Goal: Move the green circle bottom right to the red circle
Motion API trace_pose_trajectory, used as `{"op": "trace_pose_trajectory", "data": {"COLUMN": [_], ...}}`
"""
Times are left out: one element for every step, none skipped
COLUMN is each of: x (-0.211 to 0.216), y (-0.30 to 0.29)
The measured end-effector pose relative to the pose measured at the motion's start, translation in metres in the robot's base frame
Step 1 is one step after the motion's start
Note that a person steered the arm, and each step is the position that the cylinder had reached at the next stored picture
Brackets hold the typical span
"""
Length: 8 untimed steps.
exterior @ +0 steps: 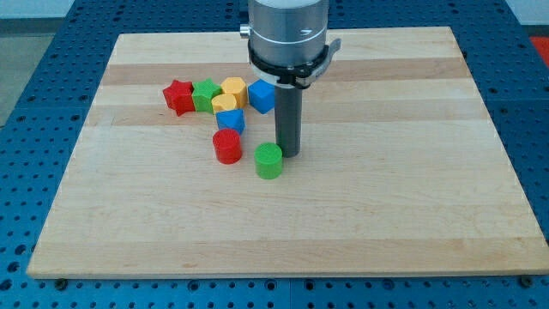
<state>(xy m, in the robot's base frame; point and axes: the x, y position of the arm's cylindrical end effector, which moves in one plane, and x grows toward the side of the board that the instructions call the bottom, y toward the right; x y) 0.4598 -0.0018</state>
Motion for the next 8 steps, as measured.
{"op": "trace_pose_trajectory", "data": {"x": [0.007,0.015,0.037,0.05,0.049,0.048,0.048,0.05], "y": [-0.012,-0.01,0.006,0.006,-0.016,-0.029,-0.033,-0.05]}}
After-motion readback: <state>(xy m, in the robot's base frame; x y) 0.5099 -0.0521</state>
